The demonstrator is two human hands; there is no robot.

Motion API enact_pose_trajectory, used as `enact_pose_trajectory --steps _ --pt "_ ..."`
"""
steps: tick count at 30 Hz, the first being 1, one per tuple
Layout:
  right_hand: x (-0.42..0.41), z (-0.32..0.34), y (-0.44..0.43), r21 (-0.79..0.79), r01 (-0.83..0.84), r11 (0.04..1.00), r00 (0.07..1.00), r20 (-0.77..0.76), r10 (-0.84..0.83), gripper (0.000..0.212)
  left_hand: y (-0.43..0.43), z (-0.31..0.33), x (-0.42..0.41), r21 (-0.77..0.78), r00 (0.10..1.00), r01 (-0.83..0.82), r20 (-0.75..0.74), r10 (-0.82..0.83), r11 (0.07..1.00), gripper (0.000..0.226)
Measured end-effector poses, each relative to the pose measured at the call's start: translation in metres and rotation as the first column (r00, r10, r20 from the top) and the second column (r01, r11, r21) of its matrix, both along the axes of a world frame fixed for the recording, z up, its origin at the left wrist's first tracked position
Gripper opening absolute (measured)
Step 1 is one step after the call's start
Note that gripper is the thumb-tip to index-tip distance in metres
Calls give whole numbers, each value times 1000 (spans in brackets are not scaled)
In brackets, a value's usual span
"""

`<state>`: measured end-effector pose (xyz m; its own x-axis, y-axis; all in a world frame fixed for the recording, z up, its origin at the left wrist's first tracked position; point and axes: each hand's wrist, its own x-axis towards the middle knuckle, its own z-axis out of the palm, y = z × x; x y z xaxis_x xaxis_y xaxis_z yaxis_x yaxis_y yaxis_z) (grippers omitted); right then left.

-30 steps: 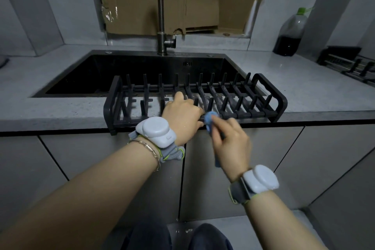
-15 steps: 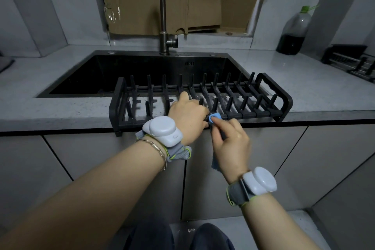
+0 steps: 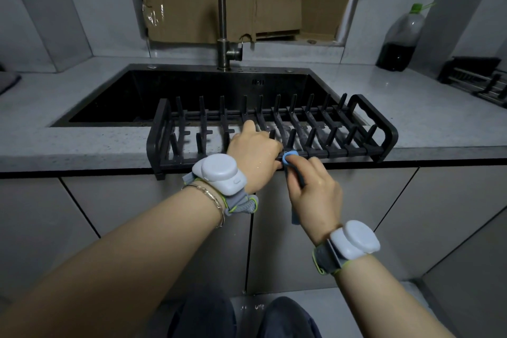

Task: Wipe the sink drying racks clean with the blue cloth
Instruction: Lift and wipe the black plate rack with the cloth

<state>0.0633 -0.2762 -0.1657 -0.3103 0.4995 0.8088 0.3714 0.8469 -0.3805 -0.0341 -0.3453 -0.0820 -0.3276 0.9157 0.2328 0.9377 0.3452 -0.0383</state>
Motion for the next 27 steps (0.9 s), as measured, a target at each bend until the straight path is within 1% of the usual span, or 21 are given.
enact_pose_trajectory --steps 4,7,13,18,22,23,25,27 --pt "1 -1 -1 -47 -21 999 999 -45 19 27 0 0 0 -15 1000 10 -4 -10 1000 31" --pt "1 -2 -2 -61 -22 998 999 -50 19 28 1 0 0 -13 1000 14 -5 -14 1000 31" --pt "4 1 -1 -10 -10 1000 999 -31 10 30 1 -1 0 -6 1000 23 -6 -23 1000 33" --pt "5 5 1 2 5 1000 1000 11 -5 32 1 -2 0 5 999 23 -27 -22 1000 33" --pt "15 5 7 -77 67 995 998 -11 -68 36 2 -2 0 -5 1000 23 -11 -23 1000 35" --pt "18 5 7 -98 52 994 998 -38 -56 35 2 -2 0 -3 1000 18 -9 -18 1000 36" --pt "20 9 4 -172 -31 985 989 -146 6 32 2 -3 -1 -9 1000 10 -29 -10 1000 37" --pt "21 14 2 -254 -67 965 978 -209 13 21 0 -6 -1 -10 996 14 -84 -15 1000 39"
